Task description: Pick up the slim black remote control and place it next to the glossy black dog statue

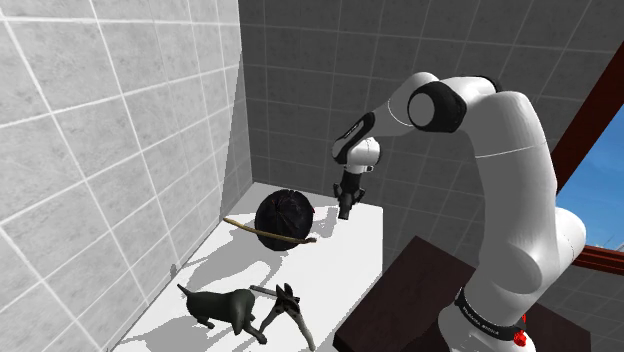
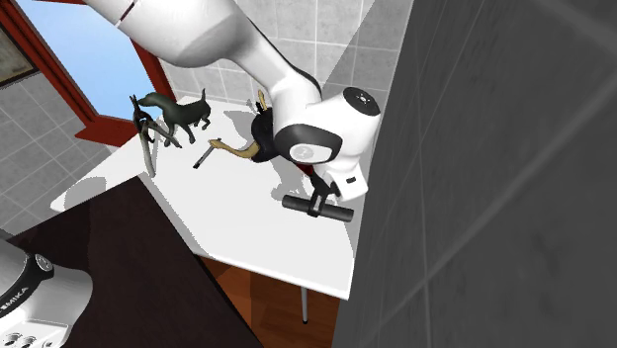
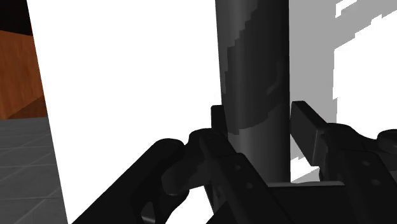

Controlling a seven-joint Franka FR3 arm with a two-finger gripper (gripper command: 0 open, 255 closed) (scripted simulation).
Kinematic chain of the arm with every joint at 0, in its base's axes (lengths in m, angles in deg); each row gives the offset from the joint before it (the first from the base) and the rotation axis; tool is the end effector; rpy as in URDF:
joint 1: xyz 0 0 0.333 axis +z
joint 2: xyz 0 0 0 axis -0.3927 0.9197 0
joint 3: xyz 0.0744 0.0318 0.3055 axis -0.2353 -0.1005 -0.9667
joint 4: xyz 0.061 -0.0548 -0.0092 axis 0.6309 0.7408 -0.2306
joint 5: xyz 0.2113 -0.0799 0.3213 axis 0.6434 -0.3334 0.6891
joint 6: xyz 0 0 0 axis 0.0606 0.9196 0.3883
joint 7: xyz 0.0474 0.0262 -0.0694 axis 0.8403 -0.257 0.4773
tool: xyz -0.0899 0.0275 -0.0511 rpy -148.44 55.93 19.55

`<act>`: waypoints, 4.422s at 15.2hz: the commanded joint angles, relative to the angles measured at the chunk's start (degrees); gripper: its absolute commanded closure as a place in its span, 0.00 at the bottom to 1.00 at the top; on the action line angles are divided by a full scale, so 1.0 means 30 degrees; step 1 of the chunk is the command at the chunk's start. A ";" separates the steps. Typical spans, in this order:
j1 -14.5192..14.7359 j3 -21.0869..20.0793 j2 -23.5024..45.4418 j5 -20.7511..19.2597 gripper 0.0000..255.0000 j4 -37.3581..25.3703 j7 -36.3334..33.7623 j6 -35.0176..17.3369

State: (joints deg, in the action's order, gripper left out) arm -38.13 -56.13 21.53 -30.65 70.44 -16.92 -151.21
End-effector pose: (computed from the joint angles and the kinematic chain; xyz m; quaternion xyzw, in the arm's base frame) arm 0.5620 -0.2330 0.1522 -0.8551 0.5057 0.0888 0.0716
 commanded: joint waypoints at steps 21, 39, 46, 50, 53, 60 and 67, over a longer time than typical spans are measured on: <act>0.0471 0.0803 -0.4136 -0.1360 1.00 0.0146 -0.1309 0.3848; 0.0624 0.1140 -0.6562 -0.2279 1.00 -0.1259 -0.2331 0.7535; 0.1999 0.0367 -0.7676 -0.2306 1.00 -0.0074 -0.4391 0.7054; 0.3054 -0.0330 -0.8140 -0.2225 1.00 0.0608 -0.6012 0.6502; 0.3831 -0.0875 -0.8312 -0.2149 1.00 0.0883 -0.7243 0.6140; 0.5625 -0.2142 -0.8135 -0.2004 1.00 0.0749 -1.0147 0.5467; 0.7412 -0.3306 -0.7164 -0.2044 1.00 -0.0481 -1.3082 0.5075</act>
State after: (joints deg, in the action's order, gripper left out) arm -16.69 -65.56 -0.73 -36.71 70.05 -54.75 -135.95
